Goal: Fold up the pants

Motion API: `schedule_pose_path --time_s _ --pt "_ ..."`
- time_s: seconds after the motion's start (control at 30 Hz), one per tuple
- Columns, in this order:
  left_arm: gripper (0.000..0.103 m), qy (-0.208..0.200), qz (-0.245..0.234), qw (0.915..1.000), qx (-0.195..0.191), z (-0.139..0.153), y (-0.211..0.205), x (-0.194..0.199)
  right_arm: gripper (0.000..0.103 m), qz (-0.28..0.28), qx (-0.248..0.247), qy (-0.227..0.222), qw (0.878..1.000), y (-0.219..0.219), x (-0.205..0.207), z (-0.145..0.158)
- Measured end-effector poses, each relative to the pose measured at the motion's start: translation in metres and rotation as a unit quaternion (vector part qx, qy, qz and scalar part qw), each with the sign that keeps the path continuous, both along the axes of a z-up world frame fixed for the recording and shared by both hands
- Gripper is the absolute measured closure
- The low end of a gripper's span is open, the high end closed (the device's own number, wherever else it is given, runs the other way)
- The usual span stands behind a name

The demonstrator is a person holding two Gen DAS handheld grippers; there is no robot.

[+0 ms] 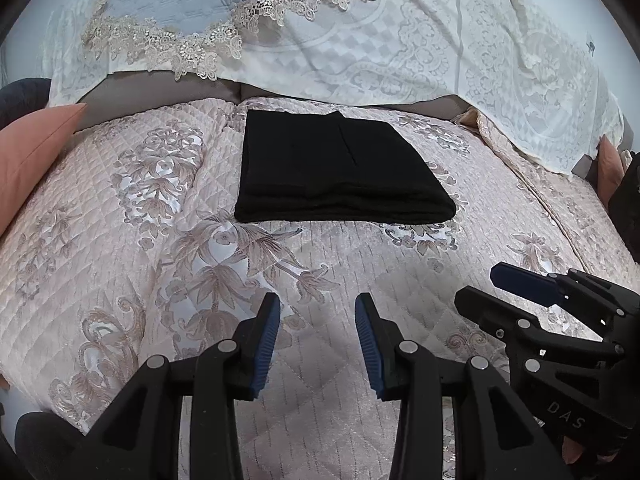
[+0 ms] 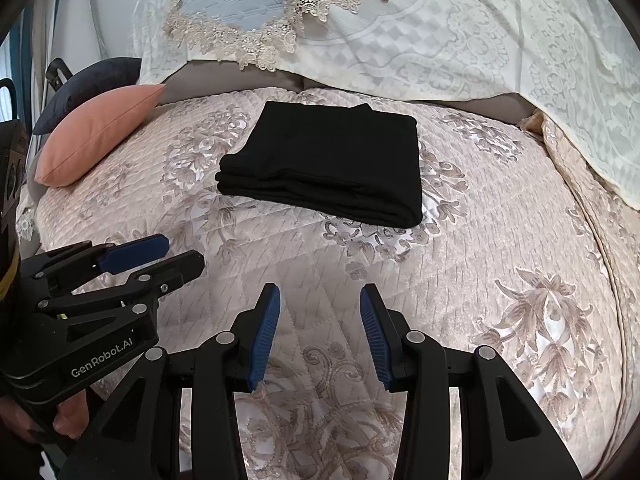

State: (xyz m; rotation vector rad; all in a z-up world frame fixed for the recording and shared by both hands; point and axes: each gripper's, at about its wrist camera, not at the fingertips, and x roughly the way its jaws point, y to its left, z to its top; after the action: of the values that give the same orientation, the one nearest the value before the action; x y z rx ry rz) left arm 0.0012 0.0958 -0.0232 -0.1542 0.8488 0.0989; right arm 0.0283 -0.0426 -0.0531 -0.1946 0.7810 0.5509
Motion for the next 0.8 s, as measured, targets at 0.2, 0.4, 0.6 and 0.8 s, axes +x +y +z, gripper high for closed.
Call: schedule_pose_path --time_s 0.2,0.4,0.6,0.8 --pt "0.062 0.004 -0.003 1.0000 -0.003 -0.0006 -0.0008 0.0010 0.061 0.002 0.000 0.000 1.000 0.0006 -0.0003 0.0003" --pt "0.062 0.004 -0.003 1.0000 -0.004 -0.0002 -0.0008 0.0019 0.061 0.002 0.000 -0.001 1.000 0.0008 -0.0005 0.0006" --pt "0.062 0.008 -0.005 1.0000 0.000 -0.0010 -0.0023 0.0028 0.061 0.002 0.000 -0.002 1.000 0.0009 -0.0010 0.0008" --pt "0.062 0.009 -0.004 0.9999 -0.003 0.0004 -0.0025 0.0024 0.061 0.002 0.001 -0.002 1.000 0.0006 -0.0011 0.0007"
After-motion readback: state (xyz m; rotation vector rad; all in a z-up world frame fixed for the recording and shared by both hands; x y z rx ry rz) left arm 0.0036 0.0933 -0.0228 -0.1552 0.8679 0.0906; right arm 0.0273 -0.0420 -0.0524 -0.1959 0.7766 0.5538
